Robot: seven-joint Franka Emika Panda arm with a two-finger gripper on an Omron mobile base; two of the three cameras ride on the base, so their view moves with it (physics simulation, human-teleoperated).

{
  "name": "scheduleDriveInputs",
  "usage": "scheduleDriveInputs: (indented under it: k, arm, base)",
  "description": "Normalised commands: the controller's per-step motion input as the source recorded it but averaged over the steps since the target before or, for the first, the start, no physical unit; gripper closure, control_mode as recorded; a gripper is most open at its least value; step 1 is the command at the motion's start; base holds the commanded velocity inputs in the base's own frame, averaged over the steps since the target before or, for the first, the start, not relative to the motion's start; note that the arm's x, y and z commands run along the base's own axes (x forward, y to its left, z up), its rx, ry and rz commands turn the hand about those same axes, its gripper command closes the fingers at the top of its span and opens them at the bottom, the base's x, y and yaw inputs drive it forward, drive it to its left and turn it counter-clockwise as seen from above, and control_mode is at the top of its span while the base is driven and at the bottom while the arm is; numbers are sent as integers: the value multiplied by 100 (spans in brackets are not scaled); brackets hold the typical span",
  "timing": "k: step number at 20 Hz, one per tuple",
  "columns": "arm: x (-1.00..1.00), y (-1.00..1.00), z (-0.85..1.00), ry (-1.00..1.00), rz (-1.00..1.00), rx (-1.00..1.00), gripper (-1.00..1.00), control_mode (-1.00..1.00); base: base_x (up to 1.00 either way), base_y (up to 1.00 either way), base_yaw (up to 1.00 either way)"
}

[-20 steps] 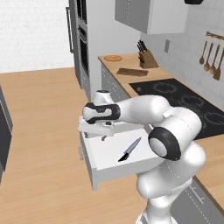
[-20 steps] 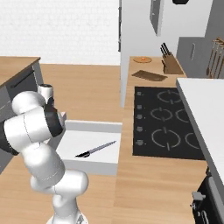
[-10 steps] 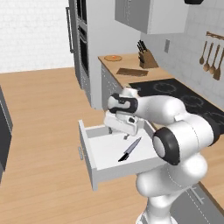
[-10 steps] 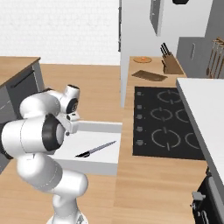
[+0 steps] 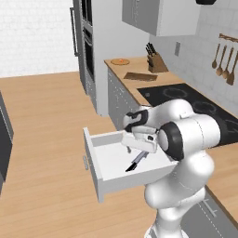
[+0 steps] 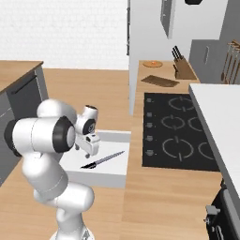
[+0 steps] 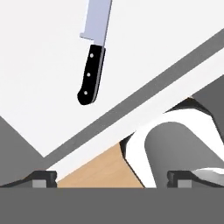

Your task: Pick up the knife from the drawer and place it on the cutting board. Then place the meat from the plate to the cutting board.

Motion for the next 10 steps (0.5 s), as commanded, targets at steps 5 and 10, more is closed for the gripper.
scheduleDriveInputs:
  k: [5,10]
  arm:
    - [26,5,-44,0,2,-6,-100,-100]
    - [18,0,-55,0,3,-7,-100,-100]
  base:
    - [0,0,0]
    - [0,0,0]
